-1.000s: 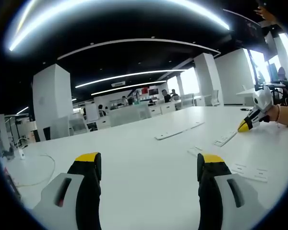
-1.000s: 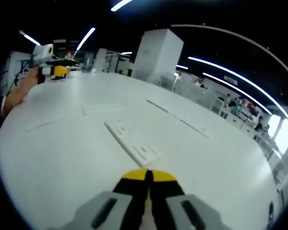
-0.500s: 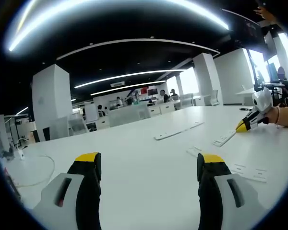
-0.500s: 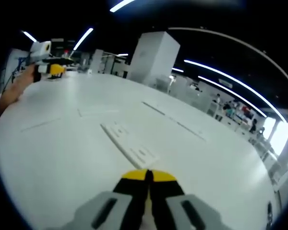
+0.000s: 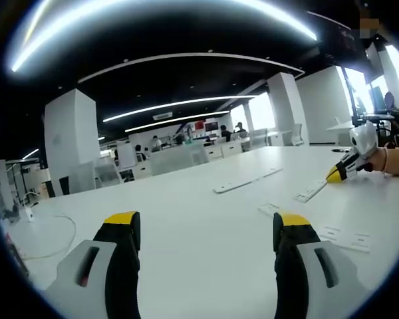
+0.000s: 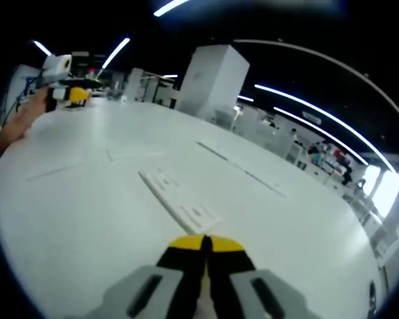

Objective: Locate the socket holder cover, grip the socket holder cover, clip it into the socket holder slot.

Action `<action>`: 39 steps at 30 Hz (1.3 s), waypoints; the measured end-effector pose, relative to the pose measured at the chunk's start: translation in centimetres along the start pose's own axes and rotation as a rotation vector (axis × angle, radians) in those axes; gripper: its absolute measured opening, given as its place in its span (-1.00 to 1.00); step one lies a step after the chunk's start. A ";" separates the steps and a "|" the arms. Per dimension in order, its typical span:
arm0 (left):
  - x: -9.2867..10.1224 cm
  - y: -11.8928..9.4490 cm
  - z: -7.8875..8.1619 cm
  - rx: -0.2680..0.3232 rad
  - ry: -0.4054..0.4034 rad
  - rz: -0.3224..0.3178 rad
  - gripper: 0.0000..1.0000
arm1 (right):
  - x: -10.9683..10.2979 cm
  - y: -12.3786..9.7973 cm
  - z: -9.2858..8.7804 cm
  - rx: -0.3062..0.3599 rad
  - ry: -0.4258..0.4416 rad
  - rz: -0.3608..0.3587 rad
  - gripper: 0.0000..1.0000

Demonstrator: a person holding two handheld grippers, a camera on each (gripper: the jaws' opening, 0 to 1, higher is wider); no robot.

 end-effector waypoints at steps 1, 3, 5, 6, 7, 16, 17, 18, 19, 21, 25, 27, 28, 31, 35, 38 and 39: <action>0.0 0.0 0.0 0.000 0.000 0.000 0.61 | -0.2 0.0 0.0 0.001 0.000 -0.001 -0.91; 0.0 0.0 0.0 0.000 0.000 0.000 0.61 | -0.3 0.0 0.0 0.002 -0.001 -0.002 -0.91; 0.0 0.0 0.0 -0.001 0.000 0.000 0.61 | -0.1 0.1 0.0 0.001 -0.005 -0.002 -0.91; 0.0 0.0 0.0 -0.002 0.001 0.000 0.61 | -0.2 0.0 0.0 0.001 -0.008 -0.004 -0.91; 0.0 0.0 0.0 -0.002 0.001 -0.001 0.61 | -0.3 0.1 0.0 0.000 -0.012 -0.004 -0.91; 0.0 0.0 0.0 0.001 0.000 0.001 0.61 | -0.8 0.1 0.0 -0.003 -0.022 -0.005 -0.91; 0.0 0.0 0.0 0.001 0.000 0.001 0.61 | -0.8 0.1 0.0 -0.004 -0.024 -0.005 -0.91; 0.0 0.0 0.0 0.001 0.000 0.001 0.61 | -0.7 0.1 0.0 -0.005 -0.027 -0.006 -0.91; -0.1 0.0 0.1 0.001 0.000 0.001 0.61 | -0.6 0.1 0.0 -0.006 -0.029 -0.007 -0.91; 0.0 0.0 0.0 0.000 0.001 0.000 0.61 | -0.6 0.1 0.0 -0.008 -0.031 -0.007 -0.91; -0.1 0.1 0.0 -0.001 0.000 0.000 0.61 | -0.5 0.2 0.1 -0.008 -0.034 -0.006 -0.91; -0.1 0.0 0.0 0.000 0.000 0.001 0.61 | -0.5 0.2 0.1 -0.010 -0.038 -0.008 -0.91; -0.1 0.0 0.0 -0.001 0.000 0.000 0.61 | -0.5 0.2 0.1 -0.011 -0.040 -0.008 -0.91; 0.0 0.0 -0.1 -0.003 0.001 0.000 0.61 | -0.6 0.2 0.1 -0.011 -0.044 -0.006 -0.91; 0.1 -0.1 -0.1 -0.002 0.002 0.001 0.61 | -0.7 0.3 0.3 -0.014 -0.054 -0.005 -0.91; 0.0 -0.1 0.0 -0.002 0.001 0.002 0.61 | -1.0 0.2 0.2 -0.017 -0.061 -0.008 -0.91; 0.0 -0.1 0.0 -0.002 0.001 0.001 0.61 | -1.0 0.2 0.2 -0.017 -0.061 -0.008 -0.91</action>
Point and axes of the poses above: the point that each gripper's makers call its tool centre point, and the gripper's own axes: y roughly forward along the fingers, x roughly to its right, z roughly out of its top, the point moved 2 cm from there along -y, roughly backward along the fingers, and after that the axes turned 12 degrees about z, right-handed, at the moved point
